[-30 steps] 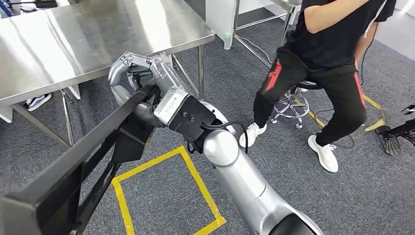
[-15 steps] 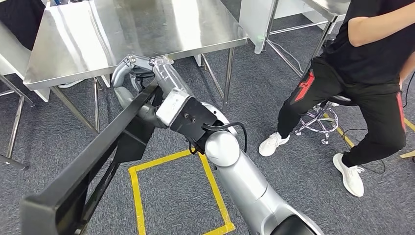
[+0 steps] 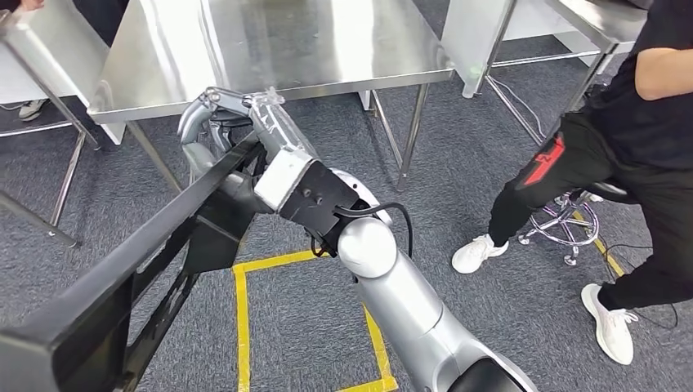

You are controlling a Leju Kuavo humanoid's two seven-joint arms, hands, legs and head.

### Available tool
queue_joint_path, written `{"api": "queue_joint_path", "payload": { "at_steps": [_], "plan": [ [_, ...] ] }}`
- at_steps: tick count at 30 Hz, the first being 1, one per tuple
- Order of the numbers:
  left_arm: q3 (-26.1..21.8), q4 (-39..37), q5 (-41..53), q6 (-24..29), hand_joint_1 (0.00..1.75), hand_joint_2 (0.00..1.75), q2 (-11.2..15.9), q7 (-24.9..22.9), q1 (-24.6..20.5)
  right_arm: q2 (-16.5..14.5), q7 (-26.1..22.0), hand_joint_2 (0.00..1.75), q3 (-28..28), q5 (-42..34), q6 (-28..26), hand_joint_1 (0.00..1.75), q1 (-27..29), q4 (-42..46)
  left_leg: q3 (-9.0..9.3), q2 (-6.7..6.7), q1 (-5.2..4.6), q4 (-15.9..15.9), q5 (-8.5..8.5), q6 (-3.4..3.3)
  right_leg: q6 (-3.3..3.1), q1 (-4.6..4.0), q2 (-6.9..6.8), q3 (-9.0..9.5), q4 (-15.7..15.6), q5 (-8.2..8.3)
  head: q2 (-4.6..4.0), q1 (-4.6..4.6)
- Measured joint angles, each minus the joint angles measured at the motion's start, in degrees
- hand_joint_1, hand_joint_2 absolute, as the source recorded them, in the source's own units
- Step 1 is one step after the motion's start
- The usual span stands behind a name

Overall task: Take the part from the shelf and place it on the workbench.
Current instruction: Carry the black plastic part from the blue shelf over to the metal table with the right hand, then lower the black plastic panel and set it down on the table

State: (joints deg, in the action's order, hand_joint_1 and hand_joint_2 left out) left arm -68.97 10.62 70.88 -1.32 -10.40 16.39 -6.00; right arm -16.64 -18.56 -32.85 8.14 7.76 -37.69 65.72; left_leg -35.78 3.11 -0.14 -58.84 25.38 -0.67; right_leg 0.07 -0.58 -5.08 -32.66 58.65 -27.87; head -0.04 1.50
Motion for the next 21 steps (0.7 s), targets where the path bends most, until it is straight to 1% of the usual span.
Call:
{"api": "queue_joint_path", "payload": {
  "at_steps": [1,2,3,4,5,6,7,8,9,10,11,12,13,14,15,16,17,18,21],
  "plan": [
    [0.02,0.00,0.01,-0.08,0.00,1.75,0.02,0.02,0.04,-0.09,0.00,1.75,-0.02,-0.07,0.00,1.75,-0.04,0.02,-0.03,-0.53,-0.05,0.16,-0.11,-0.21,0.25,0.04,-0.37,0.10,-0.05,-0.06,0.00,0.02],
    [0.02,0.00,0.02,-0.13,0.00,1.75,0.06,0.03,0.10,-0.17,0.01,1.75,0.01,-0.22,0.02,1.75,-0.07,0.05,0.07,-0.91,0.03,0.40,-0.27,-0.46,0.54,0.12,-0.11,0.01,0.19,-0.26,0.00,0.00],
    [0.03,0.00,0.03,-0.16,0.00,1.75,0.11,0.02,0.12,-0.23,0.00,1.75,0.03,-0.42,0.08,1.75,-0.15,0.13,0.20,-1.22,0.18,0.64,-0.45,-0.75,0.74,0.22,0.70,-0.39,1.05,-0.80,0.00,0.02],
    [0.04,0.00,0.04,-0.17,0.00,1.75,0.16,0.02,0.08,-0.26,-0.01,1.75,0.09,-0.67,0.14,1.75,-0.22,0.20,0.30,-1.52,0.37,0.89,-0.67,-1.06,0.82,0.33,1.85,-1.29,2.96,-1.78,0.00,0.03],
    [0.07,0.01,0.06,-0.19,0.00,1.75,0.21,0.01,0.03,-0.15,-0.01,1.75,0.19,-0.86,0.20,1.75,-0.23,0.25,0.34,-1.81,0.50,1.00,-0.81,-1.26,0.77,0.51,3.19,-2.80,6.08,-3.18,0.00,0.04],
    [0.13,0.01,0.08,-0.21,0.00,1.75,0.25,0.01,-0.02,0.03,-0.01,1.75,0.27,-1.00,0.24,1.75,-0.19,0.27,0.29,-2.16,0.54,1.00,-0.86,-1.40,0.70,0.59,4.06,-4.68,9.96,-4.72,0.00,0.07],
    [0.22,0.01,0.10,-0.22,0.00,1.75,0.26,-0.02,-0.04,0.24,-0.01,1.75,0.36,-1.07,0.24,1.75,-0.06,0.26,0.24,-2.56,0.54,0.99,-0.90,-1.48,0.74,0.68,4.48,-6.55,13.71,-5.94,0.00,0.06],
    [0.31,0.01,0.11,-0.23,0.00,1.75,0.27,-0.05,-0.01,0.44,0.00,1.75,0.41,-1.09,0.24,1.75,0.06,0.25,0.20,-2.95,0.55,0.97,-0.90,-1.49,0.93,0.76,4.64,-7.91,16.21,-6.49,0.00,0.07],
    [0.38,0.00,0.14,-0.23,0.00,1.75,0.28,-0.08,0.03,0.59,0.00,1.75,0.43,-1.10,0.25,1.75,0.14,0.25,0.20,-3.30,0.56,0.94,-0.90,-1.48,1.32,0.85,4.69,-8.35,16.67,-6.15,0.00,0.07],
    [0.44,0.01,0.17,-0.18,0.00,1.75,0.29,-0.11,0.06,0.67,0.00,1.75,0.43,-1.10,0.25,1.75,0.16,0.24,0.23,-3.61,0.59,0.92,-0.90,-1.45,1.83,0.99,4.70,-7.69,14.90,-4.99,0.00,0.06],
    [0.49,0.01,0.19,-0.10,0.00,1.75,0.32,-0.13,0.06,0.71,0.00,1.75,0.42,-1.10,0.25,1.75,0.13,0.25,0.27,-3.90,0.62,0.89,-0.88,-1.38,2.37,1.14,4.72,-6.08,11.24,-3.27,0.00,0.07],
    [0.56,0.02,0.20,0.00,0.00,1.75,0.36,-0.14,0.05,0.70,0.00,1.75,0.42,-1.10,0.23,1.75,0.08,0.25,0.27,-4.15,0.54,0.79,-0.84,-1.19,2.77,1.26,4.81,-4.16,6.91,-1.63,0.00,0.07],
    [0.66,0.02,0.20,0.13,0.00,1.75,0.39,-0.15,0.05,0.68,0.00,1.75,0.42,-1.11,0.20,1.75,0.03,0.26,0.21,-4.36,0.44,0.65,-0.76,-0.95,2.82,1.34,4.93,-2.45,3.38,-0.37,0.00,0.05],
    [0.75,0.02,0.20,0.29,0.00,1.75,0.43,-0.17,0.05,0.66,0.00,1.75,0.42,-1.13,0.17,1.75,-0.01,0.26,0.10,-4.50,0.35,0.52,-0.69,-0.67,2.61,1.39,5.04,-1.32,0.98,0.45,0.00,0.03],
    [0.82,0.02,0.21,0.45,0.00,1.75,0.50,-0.20,0.07,0.63,0.00,1.75,0.42,-1.14,0.13,1.75,-0.04,0.26,-0.02,-4.58,0.27,0.40,-0.63,-0.62,2.26,1.39,5.13,-0.89,0.01,0.74,0.00,-0.01],
    [0.85,0.02,0.21,0.61,0.00,1.75,0.56,-0.23,0.10,0.60,0.00,1.75,0.42,-1.15,0.10,1.75,-0.03,0.26,-0.08,-4.61,0.30,0.37,-0.61,-0.72,1.94,1.36,5.17,-0.80,-0.04,0.88,0.00,-0.04],
    [0.87,0.02,0.23,0.76,0.00,1.75,0.61,-0.27,0.13,0.57,0.00,1.75,0.42,-1.15,0.08,1.75,-0.02,0.26,-0.07,-4.59,0.35,0.42,-0.64,-0.88,1.80,1.32,5.17,-0.84,-0.09,0.96,0.00,-0.06],
    [0.88,0.02,0.26,0.85,0.00,1.75,0.64,-0.31,0.14,0.54,0.00,1.75,0.42,-1.15,0.07,1.75,-0.01,0.26,0.00,-4.58,0.40,0.50,-0.68,-1.07,1.76,1.24,5.19,-0.84,-0.08,0.97,0.00,-0.06],
    [0.93,0.02,0.48,0.97,0.00,1.75,0.59,-0.57,0.13,0.49,0.00,1.75,0.42,-1.15,0.05,1.75,-0.01,0.26,0.17,-4.57,0.49,0.81,-0.83,-0.88,1.65,1.12,5.21,-0.83,-0.08,1.00,0.00,-0.05]
  ]
}}
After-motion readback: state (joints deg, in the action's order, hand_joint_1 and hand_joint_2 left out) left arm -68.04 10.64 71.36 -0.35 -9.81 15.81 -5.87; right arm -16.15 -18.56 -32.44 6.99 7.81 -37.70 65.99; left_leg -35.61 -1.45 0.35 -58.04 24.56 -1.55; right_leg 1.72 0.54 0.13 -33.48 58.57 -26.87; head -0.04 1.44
